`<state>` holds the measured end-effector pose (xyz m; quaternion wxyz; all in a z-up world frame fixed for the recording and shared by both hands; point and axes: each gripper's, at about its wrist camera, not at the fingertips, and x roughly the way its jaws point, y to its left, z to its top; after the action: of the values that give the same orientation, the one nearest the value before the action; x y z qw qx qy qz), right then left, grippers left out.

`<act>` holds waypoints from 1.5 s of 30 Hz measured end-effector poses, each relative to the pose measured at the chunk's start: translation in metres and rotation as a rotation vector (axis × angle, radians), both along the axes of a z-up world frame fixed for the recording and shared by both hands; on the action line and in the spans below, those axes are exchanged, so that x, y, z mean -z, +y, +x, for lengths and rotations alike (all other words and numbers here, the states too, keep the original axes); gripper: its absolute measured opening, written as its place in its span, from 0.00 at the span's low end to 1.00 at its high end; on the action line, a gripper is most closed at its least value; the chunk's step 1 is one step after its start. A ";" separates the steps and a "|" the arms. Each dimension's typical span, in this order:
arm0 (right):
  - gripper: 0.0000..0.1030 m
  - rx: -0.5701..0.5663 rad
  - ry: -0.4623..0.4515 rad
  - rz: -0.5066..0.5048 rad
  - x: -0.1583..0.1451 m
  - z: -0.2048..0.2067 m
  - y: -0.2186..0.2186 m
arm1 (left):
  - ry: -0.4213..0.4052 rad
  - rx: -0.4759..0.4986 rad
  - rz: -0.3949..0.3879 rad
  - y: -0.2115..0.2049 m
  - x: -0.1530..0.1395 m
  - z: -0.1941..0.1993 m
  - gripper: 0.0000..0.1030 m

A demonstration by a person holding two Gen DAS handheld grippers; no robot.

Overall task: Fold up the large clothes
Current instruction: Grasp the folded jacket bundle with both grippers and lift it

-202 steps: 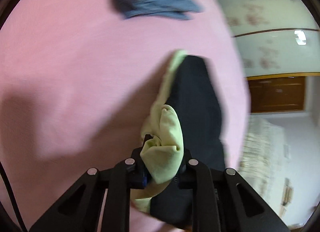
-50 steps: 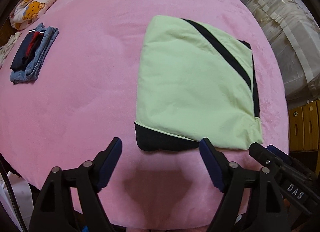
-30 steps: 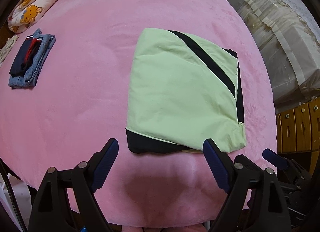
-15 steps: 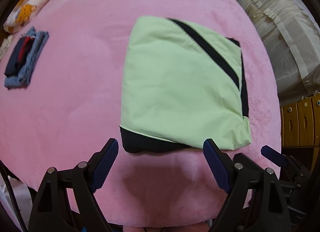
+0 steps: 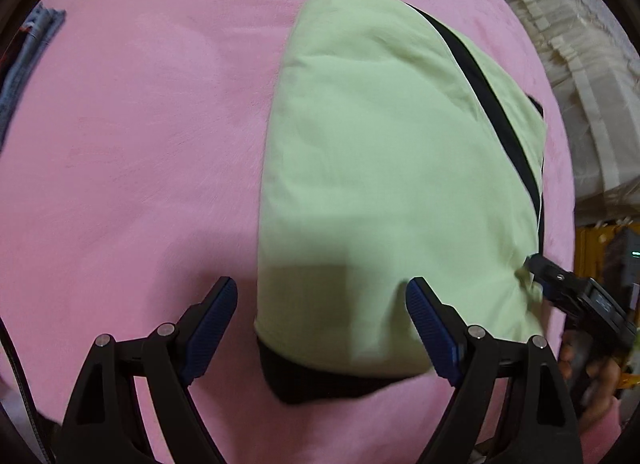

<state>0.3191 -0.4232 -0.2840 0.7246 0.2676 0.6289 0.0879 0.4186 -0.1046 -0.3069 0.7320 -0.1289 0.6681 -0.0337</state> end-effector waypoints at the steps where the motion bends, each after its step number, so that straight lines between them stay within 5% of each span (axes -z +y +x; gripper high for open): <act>1: 0.85 0.000 0.018 0.045 0.009 0.007 -0.004 | 0.007 -0.011 -0.025 0.005 0.006 0.005 0.79; 8: 0.86 -0.044 0.034 0.287 0.035 0.039 -0.015 | -0.008 -0.053 -0.144 0.017 0.028 0.026 0.78; 13: 0.85 -0.105 0.016 0.337 0.039 0.052 -0.003 | -0.019 -0.107 -0.221 0.026 0.046 0.033 0.79; 15: 0.74 -0.114 -0.017 0.394 0.036 0.059 0.002 | -0.020 -0.123 -0.240 0.026 0.049 0.033 0.79; 17: 0.53 -0.116 -0.029 0.445 0.038 0.069 0.012 | -0.016 -0.142 -0.253 0.028 0.053 0.033 0.79; 23: 0.21 -0.096 -0.067 0.401 0.039 0.074 0.034 | -0.031 -0.173 -0.246 0.035 0.046 0.023 0.57; 26: 0.13 -0.079 -0.113 0.377 0.025 0.065 0.040 | -0.059 -0.163 -0.228 0.036 0.036 0.019 0.45; 34: 0.11 -0.142 -0.209 0.193 -0.042 0.045 0.099 | -0.121 -0.143 -0.238 0.069 -0.004 0.002 0.34; 38: 0.10 -0.196 -0.237 0.129 -0.071 0.031 0.154 | -0.116 -0.157 -0.259 0.118 -0.018 -0.012 0.34; 45: 0.10 -0.266 -0.286 0.169 -0.094 0.016 0.286 | -0.172 -0.217 -0.150 0.259 -0.068 -0.042 0.33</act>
<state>0.3346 -0.1372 -0.1899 0.7635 0.2268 0.5398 0.2726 0.3762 0.1540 -0.2390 0.7743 -0.2514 0.5805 -0.0152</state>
